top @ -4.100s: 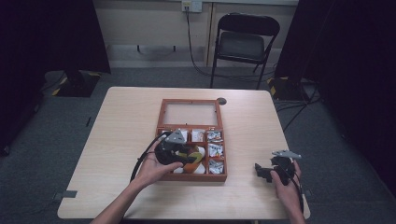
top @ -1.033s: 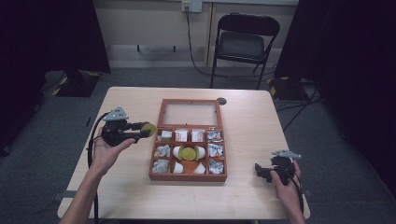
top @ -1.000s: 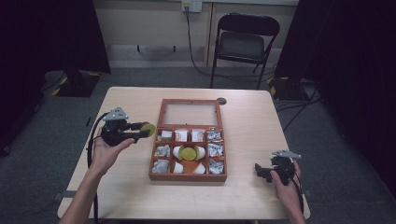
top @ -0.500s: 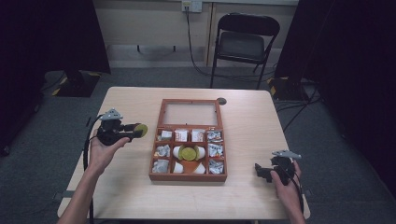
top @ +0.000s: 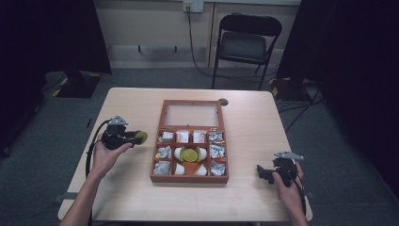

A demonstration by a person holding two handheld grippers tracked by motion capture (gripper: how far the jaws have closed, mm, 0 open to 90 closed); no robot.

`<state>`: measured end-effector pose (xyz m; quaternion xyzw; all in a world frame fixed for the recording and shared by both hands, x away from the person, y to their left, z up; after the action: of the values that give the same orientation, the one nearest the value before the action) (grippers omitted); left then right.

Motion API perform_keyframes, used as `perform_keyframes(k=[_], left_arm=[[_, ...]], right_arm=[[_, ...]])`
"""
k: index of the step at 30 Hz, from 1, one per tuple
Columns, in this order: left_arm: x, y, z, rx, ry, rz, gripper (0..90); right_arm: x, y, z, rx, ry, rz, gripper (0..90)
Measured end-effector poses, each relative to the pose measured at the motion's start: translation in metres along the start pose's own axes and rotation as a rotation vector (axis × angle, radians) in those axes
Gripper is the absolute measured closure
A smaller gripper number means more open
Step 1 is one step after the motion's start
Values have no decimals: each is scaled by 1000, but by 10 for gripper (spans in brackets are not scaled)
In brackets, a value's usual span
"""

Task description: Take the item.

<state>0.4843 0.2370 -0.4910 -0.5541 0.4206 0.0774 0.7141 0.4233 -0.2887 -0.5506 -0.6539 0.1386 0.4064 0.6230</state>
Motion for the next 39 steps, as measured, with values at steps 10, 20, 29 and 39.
perform_keyframes(k=[10, 20, 29, 39], left_arm=[[15, 14, 4, -28, -3, 48, 550], [23, 25, 9, -48, -1, 85, 543], [24, 21, 11, -52, -68, 87, 473], [20, 19, 18, -115, -44, 43, 268]], right_arm=[[0, 0, 0, 2, 0, 0, 0], [0, 0, 0, 1, 0, 0, 0], [0, 0, 0, 1, 0, 0, 0], [0, 0, 0, 0, 0, 0, 0]])
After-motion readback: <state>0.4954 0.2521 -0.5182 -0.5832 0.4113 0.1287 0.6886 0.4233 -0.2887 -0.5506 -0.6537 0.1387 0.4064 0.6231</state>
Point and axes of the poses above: each handheld gripper's, and its own axes: x roughly forward along the jaws, y roughly out of its underside, z roughly to its left, the point moved 7 cm from there along x, roughly forward along the jaws, and after that the axes turned 10 degrees about -y, right-handed, at the moved point
